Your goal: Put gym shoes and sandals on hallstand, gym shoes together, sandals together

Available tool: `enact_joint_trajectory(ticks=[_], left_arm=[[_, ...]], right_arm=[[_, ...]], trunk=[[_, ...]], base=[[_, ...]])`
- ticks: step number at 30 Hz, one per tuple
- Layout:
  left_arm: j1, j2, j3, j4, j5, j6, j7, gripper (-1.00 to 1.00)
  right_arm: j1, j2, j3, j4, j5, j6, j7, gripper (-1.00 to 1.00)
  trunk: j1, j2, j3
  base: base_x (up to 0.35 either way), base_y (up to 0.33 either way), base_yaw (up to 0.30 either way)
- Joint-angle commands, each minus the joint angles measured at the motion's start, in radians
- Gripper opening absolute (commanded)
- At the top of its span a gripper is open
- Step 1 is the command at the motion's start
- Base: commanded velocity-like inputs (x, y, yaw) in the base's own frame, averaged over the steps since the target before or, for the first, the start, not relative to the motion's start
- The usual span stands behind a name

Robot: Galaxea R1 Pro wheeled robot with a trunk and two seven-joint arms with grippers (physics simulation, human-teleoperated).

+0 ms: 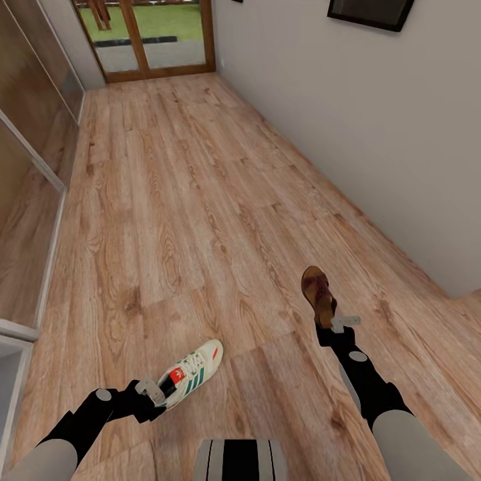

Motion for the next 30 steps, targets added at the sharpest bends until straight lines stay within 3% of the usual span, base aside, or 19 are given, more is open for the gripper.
enact_joint_trajectory(ticks=[1,30], left_arm=[[0.0,-0.001,0.008,-0.001,-0.007,0.001,-0.008,1.0],[-0.001,-0.002,0.007,-0.001,-0.007,0.001,-0.007,1.0]], right_arm=[[0.0,0.001,-0.003,-0.001,0.01,0.001,0.002,-1.0],[0.0,0.001,-0.003,-0.001,0.01,0.001,0.002,-1.0]], trunk=[[0.0,0.0,-0.001],[0.0,0.0,-0.001]], base=[[0.033,0.0,0.0],[0.042,-0.007,0.0]])
